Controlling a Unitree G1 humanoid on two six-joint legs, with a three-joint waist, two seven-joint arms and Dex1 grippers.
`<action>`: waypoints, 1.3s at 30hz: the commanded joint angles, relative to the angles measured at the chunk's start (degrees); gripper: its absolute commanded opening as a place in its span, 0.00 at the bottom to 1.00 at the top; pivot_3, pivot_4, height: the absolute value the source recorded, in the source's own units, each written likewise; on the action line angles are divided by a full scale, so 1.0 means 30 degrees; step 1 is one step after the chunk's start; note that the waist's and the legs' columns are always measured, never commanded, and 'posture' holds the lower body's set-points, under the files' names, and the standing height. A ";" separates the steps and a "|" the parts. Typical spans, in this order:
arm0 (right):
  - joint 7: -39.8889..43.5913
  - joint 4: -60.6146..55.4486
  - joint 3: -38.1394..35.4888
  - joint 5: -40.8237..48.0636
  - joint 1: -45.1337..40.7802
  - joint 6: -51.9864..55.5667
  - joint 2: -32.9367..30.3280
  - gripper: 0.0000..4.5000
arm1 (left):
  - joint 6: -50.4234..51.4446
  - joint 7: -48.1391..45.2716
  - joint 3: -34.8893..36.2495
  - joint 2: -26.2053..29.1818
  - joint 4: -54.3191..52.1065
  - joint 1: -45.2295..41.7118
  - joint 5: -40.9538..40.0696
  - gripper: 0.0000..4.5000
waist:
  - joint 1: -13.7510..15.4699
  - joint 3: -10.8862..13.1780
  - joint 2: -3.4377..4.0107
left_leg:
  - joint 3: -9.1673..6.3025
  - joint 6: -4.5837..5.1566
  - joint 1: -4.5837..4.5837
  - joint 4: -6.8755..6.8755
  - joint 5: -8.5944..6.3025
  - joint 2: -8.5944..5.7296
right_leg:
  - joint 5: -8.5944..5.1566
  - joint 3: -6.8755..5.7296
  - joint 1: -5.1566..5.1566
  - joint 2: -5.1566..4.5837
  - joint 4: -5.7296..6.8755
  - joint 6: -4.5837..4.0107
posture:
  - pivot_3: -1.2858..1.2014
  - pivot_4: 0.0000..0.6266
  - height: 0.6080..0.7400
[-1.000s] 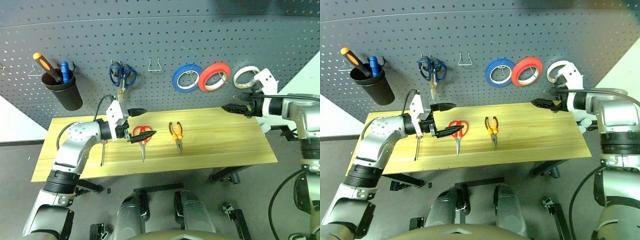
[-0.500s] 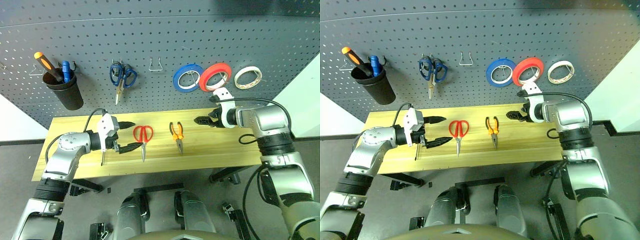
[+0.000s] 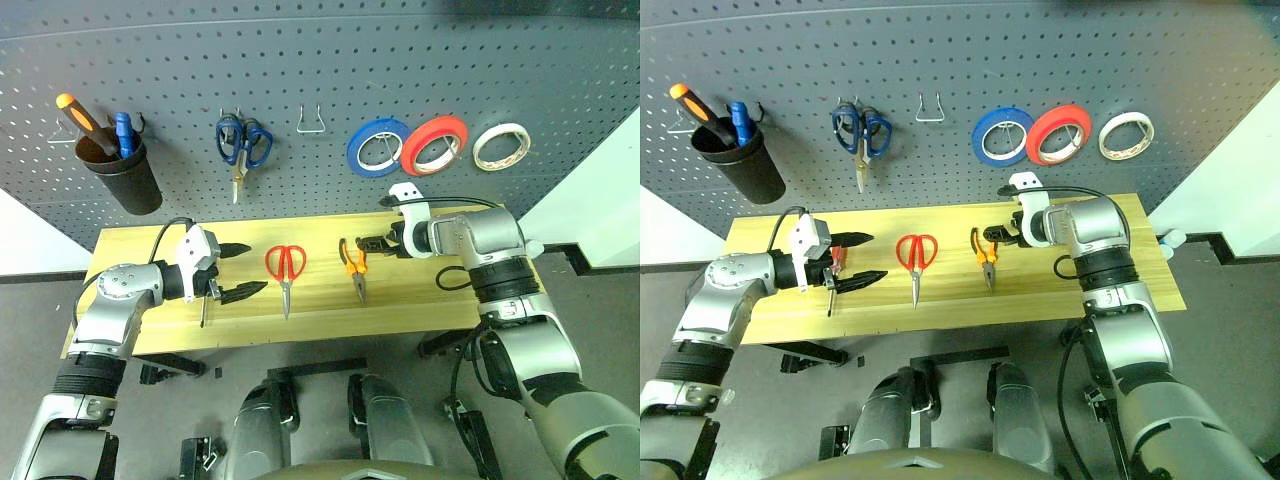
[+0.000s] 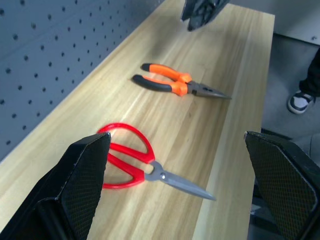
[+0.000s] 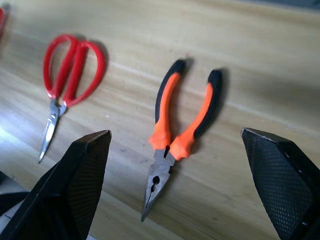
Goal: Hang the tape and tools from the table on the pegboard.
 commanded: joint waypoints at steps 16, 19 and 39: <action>-0.1779 0.3143 -0.0247 -0.0668 -0.2166 -0.2129 0.2122 0.97 | 0.0358 0.0986 -0.0097 -0.1398 -0.0706 -0.0586 0.0189 1.00 | -0.0016 0.1812 -0.0004 | 0.0047 -0.0008 -0.0090 -0.0055 0.0015 -0.0001 | 0.0003 0.0026 -0.0084 -0.0001 -0.0001 0.0020 | 0.52 0.69 0.92; -0.1896 0.3518 -0.0300 -0.0721 -0.2289 -0.2289 0.2348 0.97 | 0.0509 0.1147 0.0015 -0.1396 -0.1117 -0.0225 0.0149 1.00 | 0.0014 0.1823 -0.0009 | 0.0052 -0.0032 -0.0087 -0.0101 0.0029 -0.0002 | 0.0001 0.0026 -0.0103 0.0001 -0.0003 0.0023 | 0.52 0.69 0.92; -0.2354 0.1884 0.1568 -0.2258 -0.1299 -0.2205 0.2901 0.97 | 0.0577 0.1376 0.0379 -0.0893 -0.1611 0.0554 0.0213 1.00 | -0.0033 0.1841 -0.0027 | 0.0081 -0.0128 -0.0102 -0.0341 0.0086 -0.0021 | -0.0020 0.0044 -0.0219 0.0003 -0.0075 0.0018 | 0.51 0.66 0.92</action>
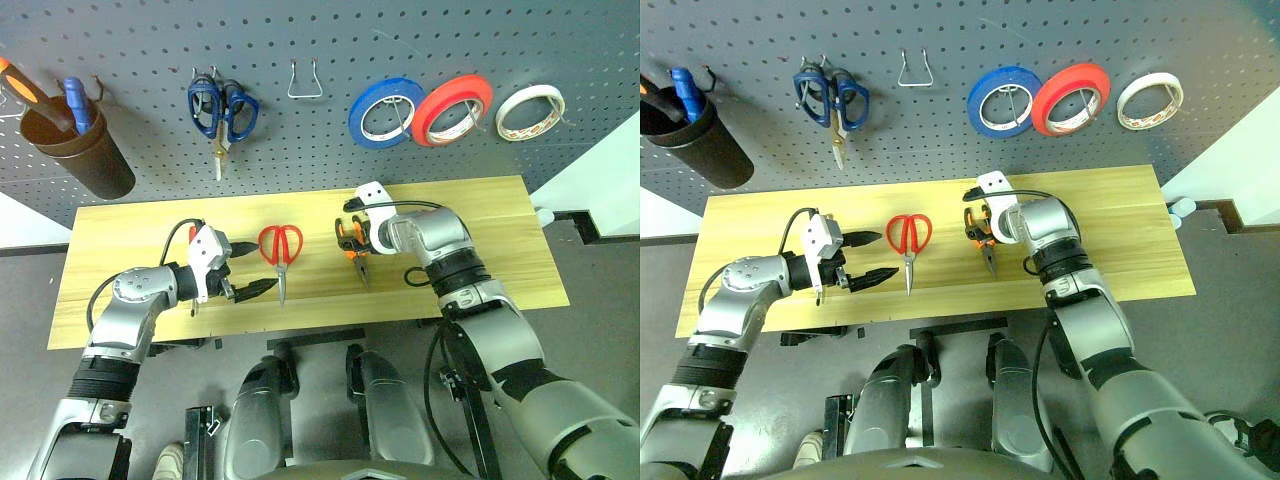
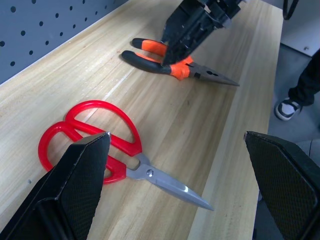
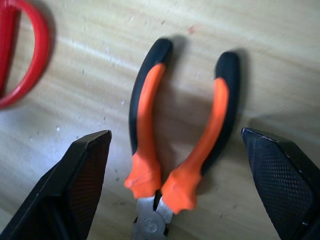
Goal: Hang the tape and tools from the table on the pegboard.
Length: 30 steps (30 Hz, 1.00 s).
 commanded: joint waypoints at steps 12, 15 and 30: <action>-0.0703 -0.1191 0.1269 -0.0864 0.0683 0.1056 0.0693 0.97 | -0.0143 0.0072 0.0489 0.0459 -0.0473 0.0107 -0.0044 1.00 | -0.0017 0.0000 0.0000 | -0.0003 -0.0011 -0.0169 0.0004 0.0010 0.0000 | 0.0004 -0.0009 -0.0150 0.0002 -0.0004 0.0005 | 0.52 0.65 0.92; -0.1075 -0.0830 0.1419 -0.1243 0.0661 0.0788 0.0801 0.97 | -0.0169 0.0089 0.0507 0.0480 -0.0444 0.0115 -0.0028 1.00 | -0.0017 0.0000 -0.0001 | -0.0007 -0.0014 -0.0163 0.0012 0.0010 0.0000 | 0.0000 -0.0012 -0.0144 0.0002 -0.0004 -0.0004 | 0.52 0.65 0.92; 0.0364 0.0453 0.2418 -0.1818 -0.0320 0.1328 0.0682 0.45 | -0.0238 0.0336 0.0623 0.0578 -0.0596 0.0424 -0.0128 1.00 | -0.0015 -0.0001 -0.0002 | -0.0012 -0.0019 -0.0176 -0.0020 0.0011 0.0000 | 0.0000 -0.0013 -0.0157 -0.0001 -0.0036 -0.0008 | 0.52 0.62 0.92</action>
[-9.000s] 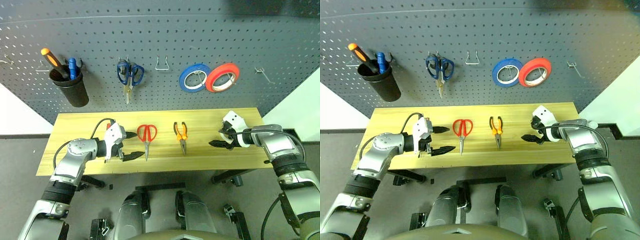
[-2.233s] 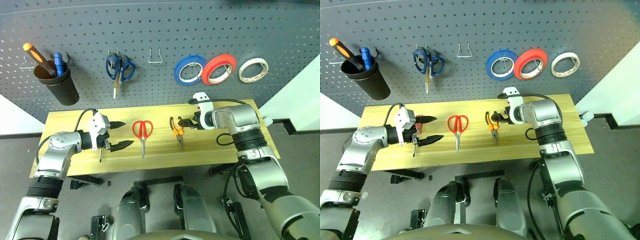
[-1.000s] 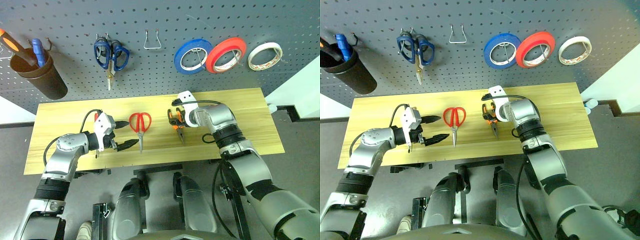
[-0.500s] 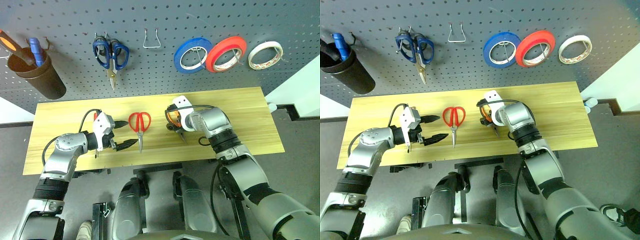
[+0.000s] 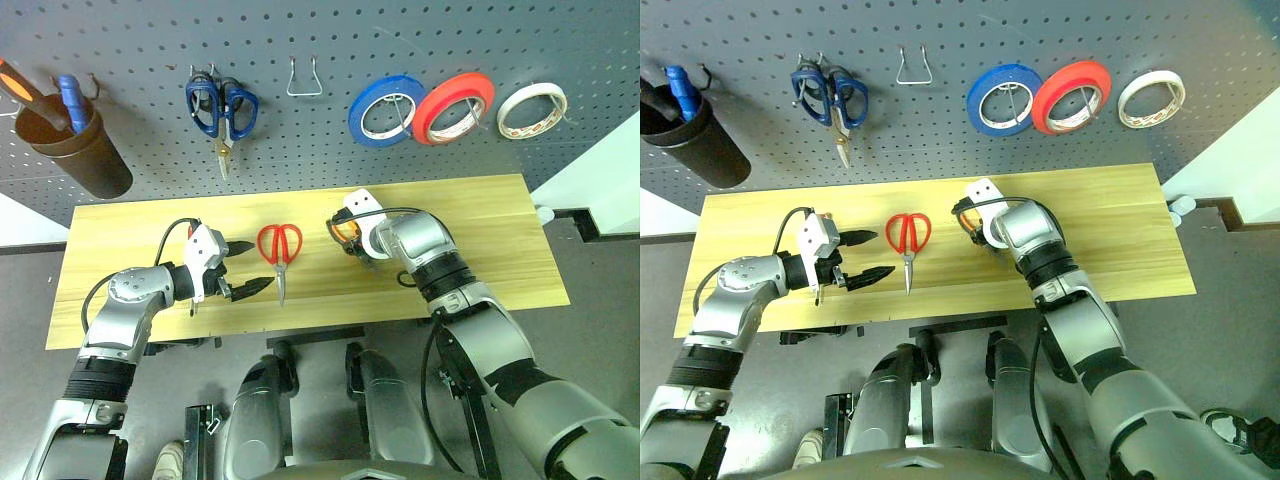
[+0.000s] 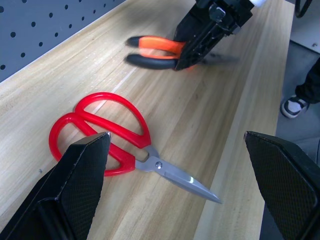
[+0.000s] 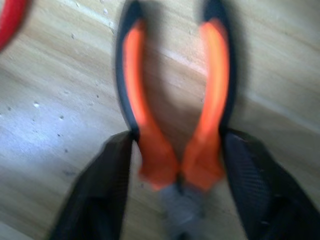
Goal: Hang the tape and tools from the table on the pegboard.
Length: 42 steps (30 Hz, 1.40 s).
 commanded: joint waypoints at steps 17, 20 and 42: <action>0.5949 -0.6715 0.1577 0.1301 0.0814 0.2021 -0.3570 0.45 | 0.0342 -0.0943 0.1752 0.1275 -0.2351 0.1086 -0.1449 1.00 | 0.0053 -0.0078 -0.0052 | 0.0013 -0.0108 -0.0138 -0.0044 0.0069 -0.0019 | 0.0048 -0.0034 -0.0128 0.0004 -0.0015 0.0076 | 0.52 0.41 0.92; 0.6761 -0.8981 0.1102 0.2257 0.1011 0.2849 -0.4489 0.45 | 0.0616 -0.1183 0.2228 0.1714 -0.3046 0.1572 -0.1971 1.00 | 0.0023 -0.0176 -0.0140 | 0.0017 -0.0141 -0.0284 -0.0029 0.0146 -0.0017 | 0.0053 -0.0038 -0.0290 0.0028 0.0040 0.0081 | 0.52 0.35 0.92; 0.6423 -1.5004 -0.6680 0.9863 0.0569 0.0749 -0.3698 0.45 | 0.2230 -0.1093 0.7479 0.2899 -0.6008 0.1299 -0.7036 1.00 | 0.0324 -0.2720 -0.0468 | 0.0008 -0.0161 -0.0284 0.0082 0.0124 0.0045 | 0.0183 -0.0167 -0.0182 0.0207 0.0018 -0.0019 | 0.52 0.10 0.92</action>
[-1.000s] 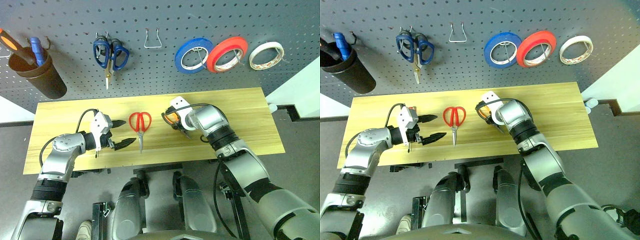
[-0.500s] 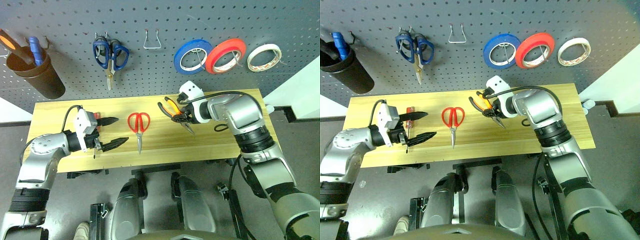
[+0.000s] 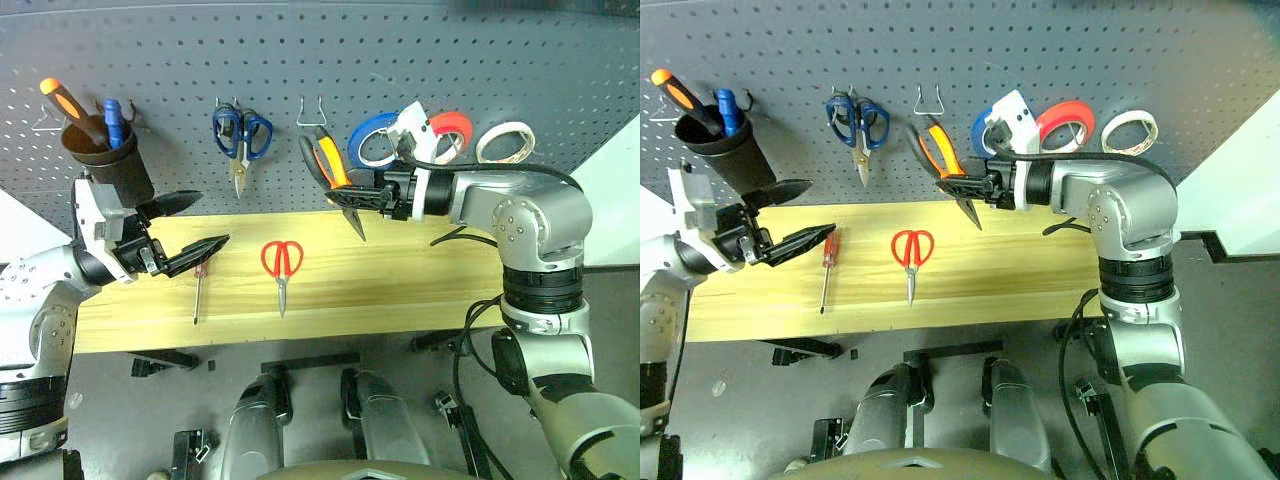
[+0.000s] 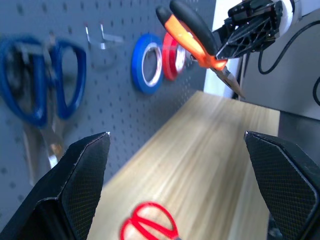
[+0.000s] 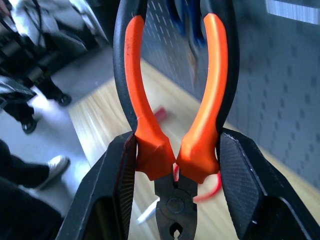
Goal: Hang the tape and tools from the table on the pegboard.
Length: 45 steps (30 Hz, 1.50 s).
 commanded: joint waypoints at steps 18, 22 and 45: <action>-0.8616 0.7911 -0.0151 -0.3905 -0.5309 -1.1101 0.5857 0.45 | -0.0801 0.0949 0.0449 -0.0056 0.1570 -0.1543 0.0455 1.00 | 0.0210 -0.0866 0.0007 | -0.0013 -0.0126 0.0247 -0.0029 0.0074 0.0048 | 0.0016 -0.0010 0.0241 0.0097 0.0002 -0.0042 | 0.54 0.08 0.92; -0.9497 0.9787 -0.0313 -0.4458 -0.6086 -1.2853 0.6217 0.45 | -0.0581 0.1058 0.0564 -0.0286 0.1440 -0.1863 -0.0005 1.00 | 0.0237 -0.0978 -0.0015 | -0.0014 -0.0133 0.0258 -0.0024 0.0079 0.0047 | 0.0016 -0.0011 0.0257 0.0097 0.0008 -0.0042 | 0.54 0.08 0.92; -1.1038 1.4923 0.1257 -0.8092 -0.6639 -1.9565 0.6643 0.45 | -0.0668 0.1168 0.0356 -0.0514 0.1214 -0.1565 0.0333 1.00 | 0.0591 -0.1163 0.0004 | -0.0027 -0.0149 0.0285 0.0012 0.0092 0.0047 | 0.0016 -0.0008 0.0282 0.0101 0.0050 -0.0042 | 0.55 0.10 0.92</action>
